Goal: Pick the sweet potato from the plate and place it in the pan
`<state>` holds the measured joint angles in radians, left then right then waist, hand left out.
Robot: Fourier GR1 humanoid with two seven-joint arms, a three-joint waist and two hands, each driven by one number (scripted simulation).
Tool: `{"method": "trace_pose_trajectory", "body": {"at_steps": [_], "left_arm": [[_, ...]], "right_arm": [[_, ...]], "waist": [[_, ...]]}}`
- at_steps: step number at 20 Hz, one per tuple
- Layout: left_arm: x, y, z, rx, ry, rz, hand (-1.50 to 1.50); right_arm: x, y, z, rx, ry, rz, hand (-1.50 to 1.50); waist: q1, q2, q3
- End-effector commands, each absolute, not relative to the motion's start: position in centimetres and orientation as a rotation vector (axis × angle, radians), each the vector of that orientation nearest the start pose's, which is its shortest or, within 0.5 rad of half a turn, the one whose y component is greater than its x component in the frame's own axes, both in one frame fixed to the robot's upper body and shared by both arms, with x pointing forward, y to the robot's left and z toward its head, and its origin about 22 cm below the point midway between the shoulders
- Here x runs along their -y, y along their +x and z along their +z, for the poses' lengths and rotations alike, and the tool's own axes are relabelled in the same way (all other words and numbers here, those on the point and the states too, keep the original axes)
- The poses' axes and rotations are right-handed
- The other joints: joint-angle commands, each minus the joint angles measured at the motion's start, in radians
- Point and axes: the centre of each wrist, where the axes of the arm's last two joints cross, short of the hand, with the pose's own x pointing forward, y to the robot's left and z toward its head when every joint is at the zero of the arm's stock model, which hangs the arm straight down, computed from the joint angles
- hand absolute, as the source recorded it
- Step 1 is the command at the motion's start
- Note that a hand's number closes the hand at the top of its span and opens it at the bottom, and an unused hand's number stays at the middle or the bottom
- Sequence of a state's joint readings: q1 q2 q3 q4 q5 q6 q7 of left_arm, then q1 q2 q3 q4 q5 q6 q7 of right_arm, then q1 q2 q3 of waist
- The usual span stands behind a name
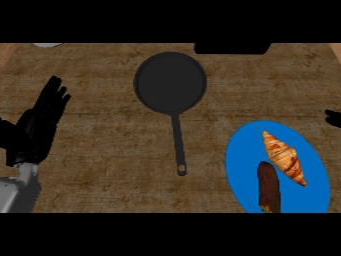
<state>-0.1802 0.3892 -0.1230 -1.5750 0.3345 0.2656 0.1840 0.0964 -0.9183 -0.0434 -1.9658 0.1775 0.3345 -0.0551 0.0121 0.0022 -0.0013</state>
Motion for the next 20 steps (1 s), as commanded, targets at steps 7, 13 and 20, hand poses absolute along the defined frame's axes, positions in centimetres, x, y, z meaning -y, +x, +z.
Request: {"method": "trace_pose_trajectory", "body": {"at_steps": [7,13,20], "left_arm": [[-28.1,28.2,6.1,1.508,0.098,0.056,0.00],[-27.6,28.8,7.1,1.521,0.106,0.028,0.00],[-26.0,27.0,5.7,1.513,0.086,0.063,0.00]], "right_arm": [[30.7,21.3,16.7,1.025,-0.475,1.624,-1.50],[26.5,20.8,16.0,1.047,-0.503,1.682,-1.50],[24.3,18.8,17.0,0.960,-0.699,1.770,-1.50]], "waist": [[-0.003,-0.001,0.000],[-0.011,-0.002,0.001],[-0.012,-0.004,0.001]]}}
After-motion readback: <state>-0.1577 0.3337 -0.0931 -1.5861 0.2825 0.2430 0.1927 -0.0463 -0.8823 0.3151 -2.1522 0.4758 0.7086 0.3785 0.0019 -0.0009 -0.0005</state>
